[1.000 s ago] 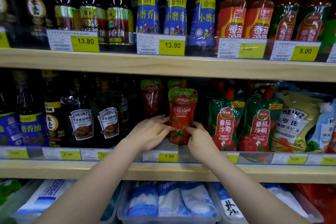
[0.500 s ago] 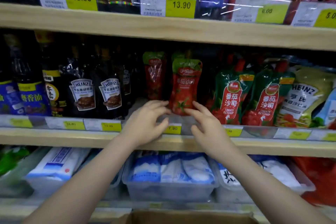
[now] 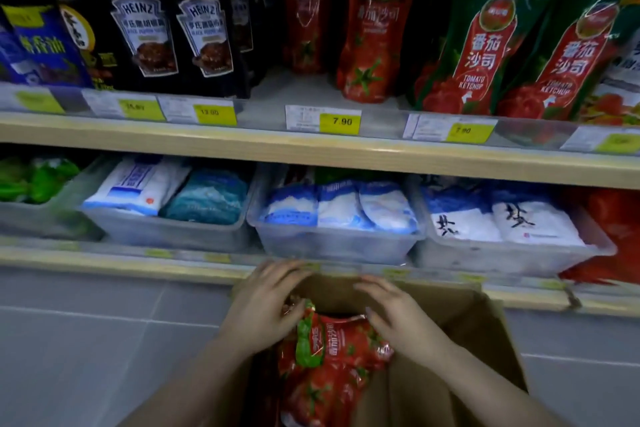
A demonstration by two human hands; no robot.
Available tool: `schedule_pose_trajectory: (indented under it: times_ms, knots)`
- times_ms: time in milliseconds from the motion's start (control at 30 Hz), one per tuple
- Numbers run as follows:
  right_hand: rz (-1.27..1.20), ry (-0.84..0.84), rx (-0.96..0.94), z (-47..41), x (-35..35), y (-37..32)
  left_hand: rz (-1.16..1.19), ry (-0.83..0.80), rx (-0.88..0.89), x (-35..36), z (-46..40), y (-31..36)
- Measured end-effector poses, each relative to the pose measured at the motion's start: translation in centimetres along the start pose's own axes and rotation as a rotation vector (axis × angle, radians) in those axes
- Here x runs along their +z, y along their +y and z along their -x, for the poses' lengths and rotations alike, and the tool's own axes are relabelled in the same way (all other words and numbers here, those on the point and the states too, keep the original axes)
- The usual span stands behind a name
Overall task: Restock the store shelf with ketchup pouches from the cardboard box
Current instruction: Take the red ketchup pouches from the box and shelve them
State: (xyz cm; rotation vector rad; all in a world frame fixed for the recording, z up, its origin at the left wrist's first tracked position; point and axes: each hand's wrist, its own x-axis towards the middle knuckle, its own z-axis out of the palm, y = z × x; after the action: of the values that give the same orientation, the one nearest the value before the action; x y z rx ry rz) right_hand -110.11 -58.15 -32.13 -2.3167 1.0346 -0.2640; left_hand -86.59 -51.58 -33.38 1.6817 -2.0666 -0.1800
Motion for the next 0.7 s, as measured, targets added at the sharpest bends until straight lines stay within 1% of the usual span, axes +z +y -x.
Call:
schedule_pose_trajectory:
  times_ms: [100, 200, 267, 333, 467, 533, 600, 700]
  knots:
    - [0.027, -0.011, -0.022, 0.3, 1.9, 1.1, -0.056, -0.081, -0.023, 1.6, 1.1, -1.2]
    - [0.072, -0.021, -0.114, 0.2, 3.5, 1.8, -0.03, -0.065, -0.04, 2.2, 1.3, -1.7]
    - [0.063, -0.103, -0.121, -0.2, 4.7, 2.4, -0.004, -0.041, -0.049, 2.5, 1.1, -1.8]
    - [0.058, -0.188, -0.081, -0.7, 6.3, 3.5, -0.003, -0.026, -0.05, 2.8, 1.1, -1.9]
    - [0.182, -0.331, -0.002, -1.3, 9.3, 5.9, -0.007, -0.017, -0.034, 3.3, 1.0, -2.0]
    - [0.177, -0.328, 0.017, -1.3, 10.1, 6.6, -0.007, -0.016, -0.035, 3.4, 1.0, -2.1]
    - [0.147, -0.284, 0.041, -1.2, 10.4, 7.0, -0.003, -0.014, -0.036, 3.4, 0.9, -2.1]
    - [0.216, -0.257, 0.039, -0.9, 10.4, 7.2, 0.004, -0.009, -0.043, 3.4, 0.9, -2.0]
